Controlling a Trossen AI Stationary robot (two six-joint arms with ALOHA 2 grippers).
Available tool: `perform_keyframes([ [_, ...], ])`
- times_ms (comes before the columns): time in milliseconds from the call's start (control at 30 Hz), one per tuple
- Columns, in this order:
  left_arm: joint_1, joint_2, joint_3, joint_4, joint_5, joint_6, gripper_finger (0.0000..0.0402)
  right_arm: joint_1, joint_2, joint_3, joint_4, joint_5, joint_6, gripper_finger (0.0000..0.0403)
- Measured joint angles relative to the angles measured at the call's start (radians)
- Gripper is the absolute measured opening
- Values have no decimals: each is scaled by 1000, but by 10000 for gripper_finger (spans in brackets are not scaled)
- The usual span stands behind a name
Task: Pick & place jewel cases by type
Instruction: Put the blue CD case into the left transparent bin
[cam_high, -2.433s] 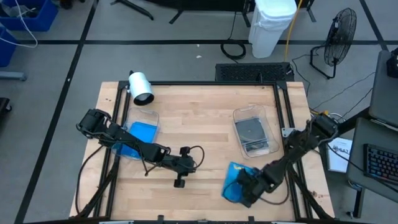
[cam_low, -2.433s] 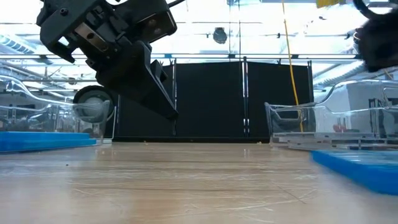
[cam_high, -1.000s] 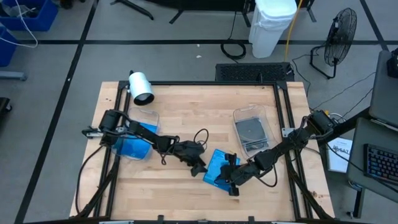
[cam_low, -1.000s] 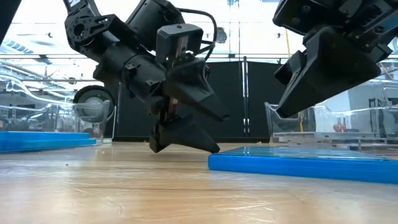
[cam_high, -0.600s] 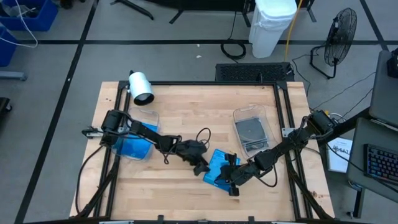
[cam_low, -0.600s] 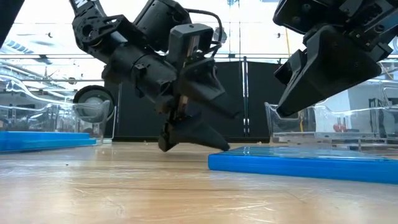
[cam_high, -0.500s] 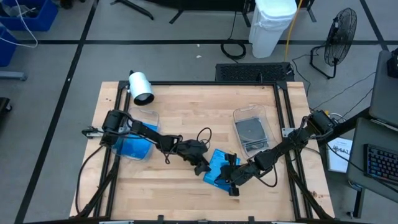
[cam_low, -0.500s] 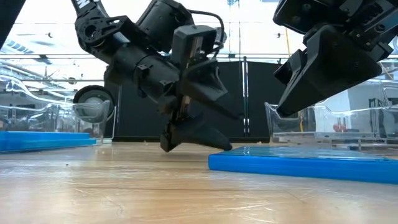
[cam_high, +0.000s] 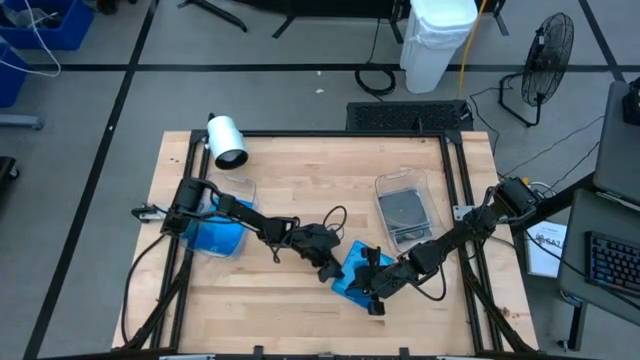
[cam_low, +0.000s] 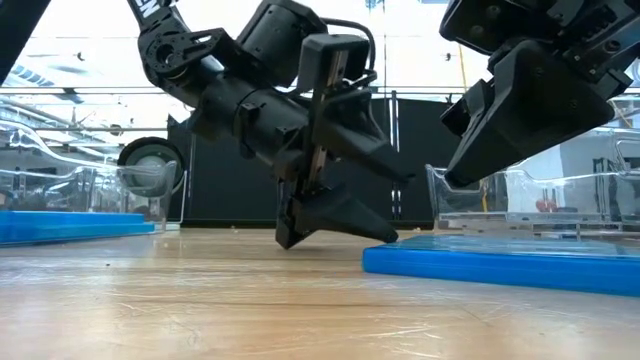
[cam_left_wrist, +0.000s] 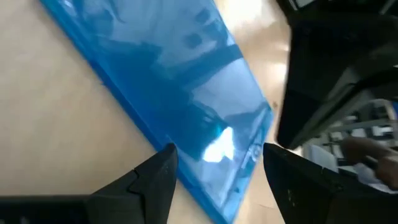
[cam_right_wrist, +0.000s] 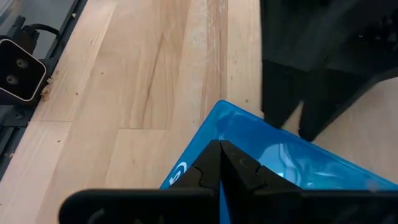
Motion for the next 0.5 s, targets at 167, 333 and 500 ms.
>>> perform_keyframes([
  [167, 2, 0, 0, -10, 19, -38, 239, 0, 0, 0, 2, 0, -10, 0],
  [333, 10, -1, 0, -14, 6, -74, 239, 0, 0, 0, 2, 1, -14, 0],
  [500, 29, -1, 0, -20, -17, -122, 239, 0, 0, 0, 2, 2, -14, 0],
])
